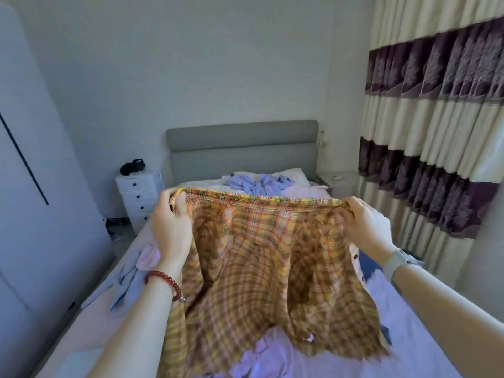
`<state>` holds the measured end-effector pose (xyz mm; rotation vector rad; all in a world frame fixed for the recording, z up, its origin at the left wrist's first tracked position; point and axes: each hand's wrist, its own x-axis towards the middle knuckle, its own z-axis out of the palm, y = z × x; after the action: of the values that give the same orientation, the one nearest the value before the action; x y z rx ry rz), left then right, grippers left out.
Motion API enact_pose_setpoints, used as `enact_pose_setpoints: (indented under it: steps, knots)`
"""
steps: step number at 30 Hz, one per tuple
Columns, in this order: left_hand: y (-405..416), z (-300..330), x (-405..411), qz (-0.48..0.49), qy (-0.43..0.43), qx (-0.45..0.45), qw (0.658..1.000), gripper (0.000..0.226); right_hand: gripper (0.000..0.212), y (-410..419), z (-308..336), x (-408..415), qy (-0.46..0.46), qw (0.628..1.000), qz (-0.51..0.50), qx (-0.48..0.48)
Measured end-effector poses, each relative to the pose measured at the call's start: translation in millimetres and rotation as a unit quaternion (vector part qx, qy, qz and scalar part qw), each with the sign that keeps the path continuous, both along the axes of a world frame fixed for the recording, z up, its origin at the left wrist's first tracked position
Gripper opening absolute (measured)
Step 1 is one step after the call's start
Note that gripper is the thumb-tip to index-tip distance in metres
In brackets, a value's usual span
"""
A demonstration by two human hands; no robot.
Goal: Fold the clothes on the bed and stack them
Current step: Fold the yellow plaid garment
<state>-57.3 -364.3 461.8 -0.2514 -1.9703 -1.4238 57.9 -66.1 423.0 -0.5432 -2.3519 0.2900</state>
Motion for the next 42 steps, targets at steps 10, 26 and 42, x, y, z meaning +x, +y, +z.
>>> enact_pose_setpoints:
  steps: [10, 26, 42]
  knots:
    - [-107, -48, 164, -0.058, -0.013, 0.093, 0.994, 0.012, 0.016, -136, -12, 159, 0.226, 0.955, 0.022, -0.191]
    - [-199, -15, 243, -0.007, 0.042, 0.095, 0.995, 0.008, 0.012, -233, 35, 227, 0.298, 0.925, 0.066, -0.227]
    - [-68, -143, 23, 0.057, -0.201, -0.064, 0.976, 0.021, 0.008, -96, -95, -8, 0.101, 0.917, -0.021, -0.386]
